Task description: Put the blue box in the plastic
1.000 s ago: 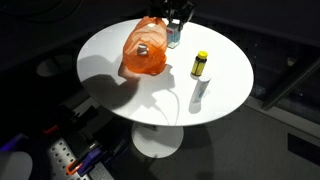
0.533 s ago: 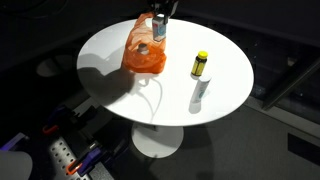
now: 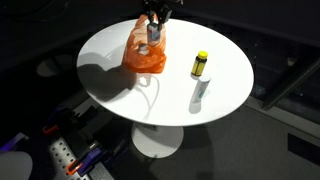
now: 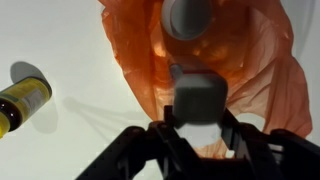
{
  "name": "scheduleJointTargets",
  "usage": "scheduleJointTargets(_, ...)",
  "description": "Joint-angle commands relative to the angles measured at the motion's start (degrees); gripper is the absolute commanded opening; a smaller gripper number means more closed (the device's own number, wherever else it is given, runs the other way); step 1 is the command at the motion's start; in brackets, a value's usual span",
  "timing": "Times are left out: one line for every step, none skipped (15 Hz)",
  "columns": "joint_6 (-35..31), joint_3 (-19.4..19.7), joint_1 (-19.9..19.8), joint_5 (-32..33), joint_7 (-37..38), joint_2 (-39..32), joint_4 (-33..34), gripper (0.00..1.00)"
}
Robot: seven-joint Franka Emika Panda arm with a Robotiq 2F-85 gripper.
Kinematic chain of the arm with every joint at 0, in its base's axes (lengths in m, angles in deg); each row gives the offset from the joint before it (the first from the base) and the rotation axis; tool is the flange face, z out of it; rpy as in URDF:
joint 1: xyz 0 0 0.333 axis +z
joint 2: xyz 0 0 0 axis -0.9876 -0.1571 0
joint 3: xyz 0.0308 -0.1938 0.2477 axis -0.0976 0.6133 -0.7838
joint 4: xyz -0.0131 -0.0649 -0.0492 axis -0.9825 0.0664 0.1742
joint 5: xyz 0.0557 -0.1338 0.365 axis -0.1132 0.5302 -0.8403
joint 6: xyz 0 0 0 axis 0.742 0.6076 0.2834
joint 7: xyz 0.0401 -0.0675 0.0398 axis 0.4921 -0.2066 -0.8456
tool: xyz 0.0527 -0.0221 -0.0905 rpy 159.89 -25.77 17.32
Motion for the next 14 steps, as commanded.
scheduleJointTargets(-0.4,-0.1,-0.7,-2.0,0.6,-2.4,0.8,0.22)
scheduleJointTargets(-1.0,-0.1,-0.8,-2.1,0.4,-2.9,0.8,0.22)
scheduleJointTargets(-1.3,-0.1,-0.8,-2.1,0.4,-3.4,0.9,0.22)
scheduleJointTargets(-1.6,0.0,-0.8,-2.0,0.4,-3.9,0.9,0.22)
scheduleJointTargets(-2.1,0.2,-0.7,-1.4,0.5,-4.3,0.8,0.22)
scheduleJointTargets(-2.7,0.4,-0.5,-0.8,0.6,-4.6,0.6,0.22)
scheduleJointTargets(-3.1,0.4,-0.3,-0.6,0.6,-4.8,0.4,0.22)
scheduleJointTargets(-3.4,0.5,-0.3,-0.4,0.6,-4.9,0.3,0.22)
scheduleJointTargets(-3.5,0.6,-0.1,-0.1,0.7,-4.9,0.2,0.38)
scheduleJointTargets(-3.3,0.5,-0.2,-0.1,0.4,-4.5,-0.1,0.72)
scheduleJointTargets(-2.8,0.5,-0.3,-0.3,0.3,-3.9,-0.4,0.73)
scheduleJointTargets(-2.4,0.4,-0.5,-0.5,0.1,-3.5,-0.5,0.79)
scheduleJointTargets(-1.1,0.4,-0.7,-0.8,0.2,-2.5,-0.8,0.87)
scheduleJointTargets(-0.4,0.5,-0.8,-0.8,0.3,-1.9,-0.9,0.96)
